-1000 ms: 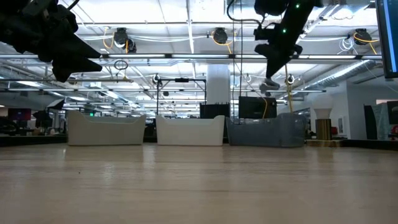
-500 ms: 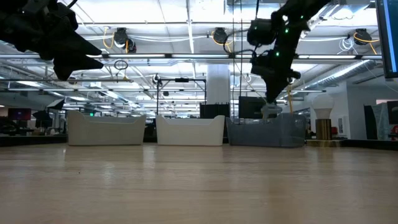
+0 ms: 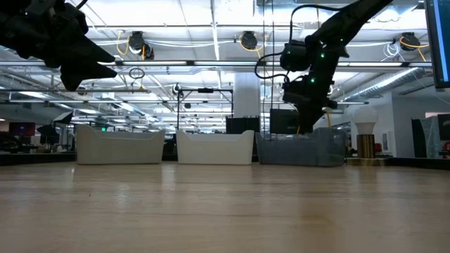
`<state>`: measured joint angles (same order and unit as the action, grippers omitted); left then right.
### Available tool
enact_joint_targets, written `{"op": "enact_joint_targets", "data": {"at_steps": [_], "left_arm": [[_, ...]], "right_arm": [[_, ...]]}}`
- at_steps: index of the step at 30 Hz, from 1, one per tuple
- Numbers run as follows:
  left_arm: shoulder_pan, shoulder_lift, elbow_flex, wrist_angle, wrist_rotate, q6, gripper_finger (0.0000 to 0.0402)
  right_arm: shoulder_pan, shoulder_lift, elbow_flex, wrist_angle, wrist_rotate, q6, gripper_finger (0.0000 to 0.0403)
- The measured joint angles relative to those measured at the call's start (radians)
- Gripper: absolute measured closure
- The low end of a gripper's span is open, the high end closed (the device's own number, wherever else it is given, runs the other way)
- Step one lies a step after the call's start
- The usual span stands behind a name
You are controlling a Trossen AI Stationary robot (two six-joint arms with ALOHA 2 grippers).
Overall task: Pick and place Stapler, Stapler remover, tape
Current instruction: Put the light blue staple remover into the black bin
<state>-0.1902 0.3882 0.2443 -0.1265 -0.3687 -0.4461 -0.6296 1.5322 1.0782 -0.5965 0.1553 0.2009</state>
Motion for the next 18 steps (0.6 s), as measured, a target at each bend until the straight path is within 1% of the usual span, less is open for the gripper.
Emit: {"op": "enact_joint_targets", "data": {"at_steps": [3,5,9,11,14,16,18], "left_arm": [[0.0,0.0,0.0,0.0,0.0,-0.001,0.022],[0.0,0.0,0.0,0.0,0.0,-0.001,0.022],[0.0,0.0,0.0,0.001,0.0,-0.001,0.022],[0.0,0.0,0.0,0.002,0.0,-0.001,0.022],[0.0,0.0,0.0,0.002,0.0,0.0,0.022],[0.0,0.0,0.0,0.002,0.0,-0.001,0.022],[0.0,0.0,0.0,0.002,0.0,-0.001,0.022]], "right_arm": [[0.001,0.0,-0.005,0.012,-0.002,-0.021,0.0403],[0.001,0.0,-0.005,0.01,-0.004,-0.062,0.0403],[0.01,0.0,-0.005,0.01,-0.032,-0.203,0.0403],[0.016,0.0,-0.005,0.006,-0.053,-0.299,0.0403],[0.017,0.0,-0.005,-0.014,-0.055,-0.444,0.0403],[0.016,0.0,-0.005,-0.017,-0.053,-0.5,0.0403],[0.016,0.0,-0.005,0.01,-0.036,-0.514,0.0403]]}}
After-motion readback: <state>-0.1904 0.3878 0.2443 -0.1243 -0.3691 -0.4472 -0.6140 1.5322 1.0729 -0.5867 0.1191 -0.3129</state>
